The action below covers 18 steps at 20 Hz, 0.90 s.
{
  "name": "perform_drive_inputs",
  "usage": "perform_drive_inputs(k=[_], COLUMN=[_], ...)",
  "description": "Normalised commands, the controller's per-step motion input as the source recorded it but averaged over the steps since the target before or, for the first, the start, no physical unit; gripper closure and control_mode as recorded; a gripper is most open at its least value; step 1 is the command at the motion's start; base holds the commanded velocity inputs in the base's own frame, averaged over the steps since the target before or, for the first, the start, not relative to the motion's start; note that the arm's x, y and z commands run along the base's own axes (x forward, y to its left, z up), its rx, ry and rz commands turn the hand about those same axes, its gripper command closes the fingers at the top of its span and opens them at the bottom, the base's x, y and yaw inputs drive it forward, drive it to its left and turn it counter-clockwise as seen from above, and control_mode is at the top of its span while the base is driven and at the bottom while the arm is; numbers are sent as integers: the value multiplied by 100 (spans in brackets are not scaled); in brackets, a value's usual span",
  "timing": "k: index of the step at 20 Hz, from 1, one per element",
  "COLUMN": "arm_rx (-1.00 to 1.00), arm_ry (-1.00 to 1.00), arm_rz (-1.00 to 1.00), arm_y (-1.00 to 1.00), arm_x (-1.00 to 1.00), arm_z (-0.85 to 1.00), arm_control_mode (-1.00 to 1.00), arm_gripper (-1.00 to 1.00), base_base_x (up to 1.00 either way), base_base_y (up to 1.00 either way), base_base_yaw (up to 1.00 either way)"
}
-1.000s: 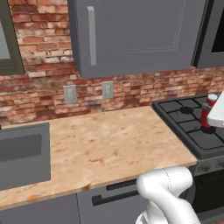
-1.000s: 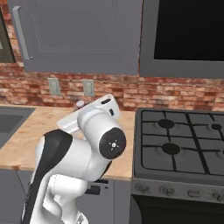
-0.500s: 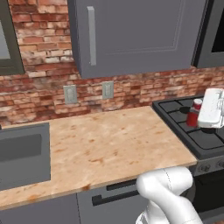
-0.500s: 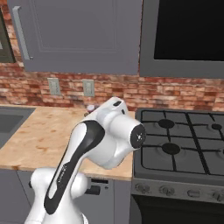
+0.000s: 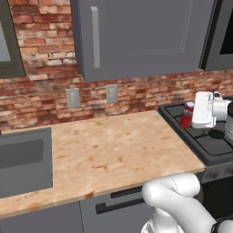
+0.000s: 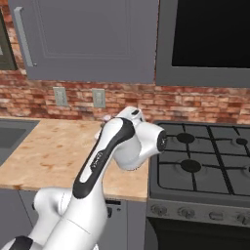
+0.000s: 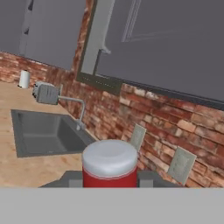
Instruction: Collect the paprika, ketchup, and shaker from the cabinet and place them next to the stove.
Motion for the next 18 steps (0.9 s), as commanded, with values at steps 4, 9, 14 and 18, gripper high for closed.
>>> perform_drive_inputs(k=[4,9,14,18], arm_rx=[0,0,0,-1], arm_ry=[7,4,0,0], arm_rz=[12,10,5,0], arm_y=[-8,-17,-16,-7], arm_x=[65,51,27,16], arm_z=[-24,-41,-49,-38], arm_control_mode=[-100,-100,-100,-100], arm_gripper=[100,100,100,100], base_base_x=[0,0,0,0], base_base_y=[0,0,0,0], base_base_yaw=[0,0,0,0])
